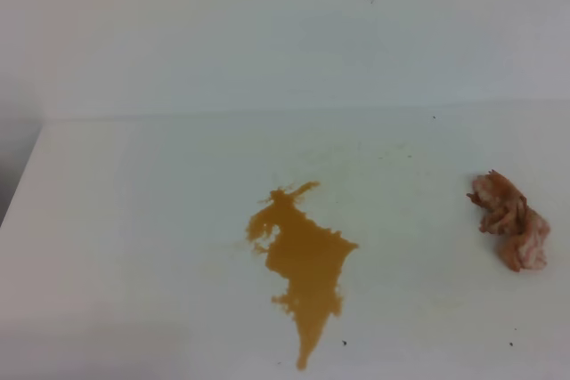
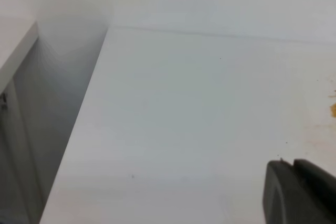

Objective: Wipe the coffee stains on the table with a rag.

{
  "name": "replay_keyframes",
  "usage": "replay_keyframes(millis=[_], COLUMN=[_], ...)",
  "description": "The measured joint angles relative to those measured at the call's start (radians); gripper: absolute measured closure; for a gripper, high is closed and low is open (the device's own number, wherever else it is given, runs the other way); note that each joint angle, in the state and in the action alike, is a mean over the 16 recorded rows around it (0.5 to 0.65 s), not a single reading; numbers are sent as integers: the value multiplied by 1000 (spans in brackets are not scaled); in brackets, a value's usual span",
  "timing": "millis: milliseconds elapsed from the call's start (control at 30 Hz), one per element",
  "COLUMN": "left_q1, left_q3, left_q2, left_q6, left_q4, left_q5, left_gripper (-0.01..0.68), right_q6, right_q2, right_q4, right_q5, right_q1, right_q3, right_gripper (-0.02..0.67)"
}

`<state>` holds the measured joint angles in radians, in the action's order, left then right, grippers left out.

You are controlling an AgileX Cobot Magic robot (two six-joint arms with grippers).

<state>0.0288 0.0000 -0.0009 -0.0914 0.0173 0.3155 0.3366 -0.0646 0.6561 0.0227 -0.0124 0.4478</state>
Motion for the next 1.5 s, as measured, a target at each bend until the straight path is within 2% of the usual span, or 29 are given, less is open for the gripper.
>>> replay_keyframes(millis=[133, 333, 467, 600, 867, 1033, 1300, 1400, 1500], left_q1=[0, 0, 0, 0, 0, 0, 0, 0, 0], left_q3=[0, 0, 0, 0, 0, 0, 0, 0, 0], left_q2=[0, 0, 0, 0, 0, 0, 0, 0, 0], left_q6=[0, 0, 0, 0, 0, 0, 0, 0, 0], left_q4=[0, 0, 0, 0, 0, 0, 0, 0, 0], left_q5=[0, -1, -1, -1, 0, 0, 0, 0, 0], left_gripper=[673, 673, 673, 673, 673, 673, 673, 673, 673], right_q6=[-28, 15, 17, -73, -427, -617, -759, -788, -810], right_q2=[-79, -257, -401, -561, -875, -1047, -1298, -1392, -1485], right_q4=[10, -48, -186, -399, -862, -1066, -1212, -1222, -1217], right_q5=[-234, -575, -742, -852, -936, -947, -935, -930, -921], right_q1=[0, 0, 0, 0, 0, 0, 1, 2, 3], right_q3=[94, 192, 242, 300, 443, 515, 590, 624, 667], right_gripper=[651, 651, 651, 651, 651, 651, 633, 586, 511])
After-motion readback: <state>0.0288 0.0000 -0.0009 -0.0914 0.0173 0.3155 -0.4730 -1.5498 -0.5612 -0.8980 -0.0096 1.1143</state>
